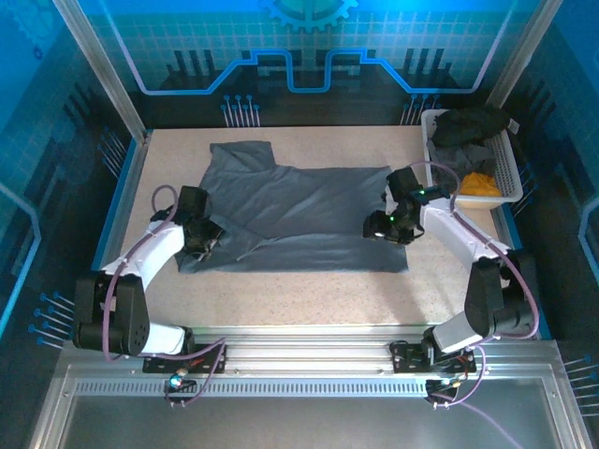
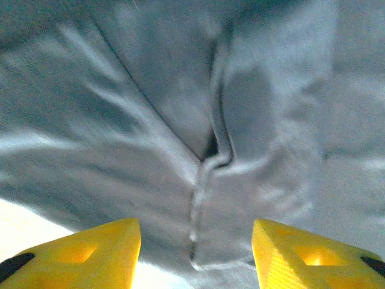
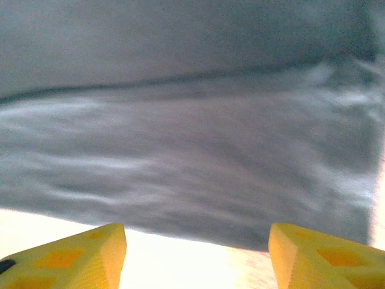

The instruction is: Fold and stack the t-shirts

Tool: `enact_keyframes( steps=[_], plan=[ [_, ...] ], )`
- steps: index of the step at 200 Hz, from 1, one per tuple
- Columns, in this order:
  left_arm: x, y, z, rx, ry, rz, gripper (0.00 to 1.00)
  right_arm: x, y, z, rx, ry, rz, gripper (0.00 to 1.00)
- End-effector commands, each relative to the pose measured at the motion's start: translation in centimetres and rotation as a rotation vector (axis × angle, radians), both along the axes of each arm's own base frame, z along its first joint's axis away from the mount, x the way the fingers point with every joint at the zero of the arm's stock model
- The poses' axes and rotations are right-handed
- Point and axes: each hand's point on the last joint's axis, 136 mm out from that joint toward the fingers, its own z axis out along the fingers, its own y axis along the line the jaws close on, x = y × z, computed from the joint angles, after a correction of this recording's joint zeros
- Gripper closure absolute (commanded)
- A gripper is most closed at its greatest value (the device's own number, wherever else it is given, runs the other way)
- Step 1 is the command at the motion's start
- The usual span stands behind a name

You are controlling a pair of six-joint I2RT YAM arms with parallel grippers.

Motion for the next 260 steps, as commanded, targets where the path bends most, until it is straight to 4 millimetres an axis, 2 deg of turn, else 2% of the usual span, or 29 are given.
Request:
enact_keyframes(
  steps=[1, 29, 47, 72, 94, 138, 179, 203, 229, 260],
  plan=[
    [-0.6, -2.6, -1.0, -0.105, 0.028, 0.047, 0.46, 1.2, 5.2, 3.1, 0.23, -0.089, 0.155, 0.35],
    [0.0, -2.4, -1.9, -0.068, 0.033, 0.028, 0.46, 1.3, 5.7, 2.8, 0.234, -0.077, 0.165, 0.35],
    [1.3, -1.6, -1.7, 0.001, -0.006, -0.021, 0.44, 1.1, 5.7, 2.9, 0.235, -0.078, 0.165, 0.35],
    [2.6, -2.0, -2.2, 0.005, -0.034, -0.08, 0.45, 0.7, 5.4, 2.6, 0.226, -0.069, 0.172, 0.34],
    [2.0, -2.6, -2.7, -0.037, -0.002, -0.064, 0.46, 0.5, 5.0, 2.4, 0.217, -0.061, 0.161, 0.34],
    [-0.6, -3.9, -2.9, -0.112, 0.049, 0.01, 0.53, 0.8, 4.9, 2.2, 0.22, -0.049, 0.147, 0.34],
    [-1.2, -5.1, -3.4, -0.154, 0.093, 0.047, 0.57, 1.0, 5.0, 2.1, 0.229, -0.041, 0.14, 0.35],
    [-1.0, -5.4, -3.8, -0.155, 0.093, 0.054, 0.58, 1.1, 5.2, 2.1, 0.235, -0.037, 0.139, 0.35],
    [-0.4, -5.9, -3.9, -0.172, 0.077, 0.06, 0.64, 1.1, 5.3, 2.2, 0.24, -0.037, 0.14, 0.35],
    [-0.1, -6.1, -3.9, -0.165, 0.081, 0.048, 0.79, 1.0, 5.1, 1.8, 0.231, -0.026, 0.135, 0.35]
  ],
)
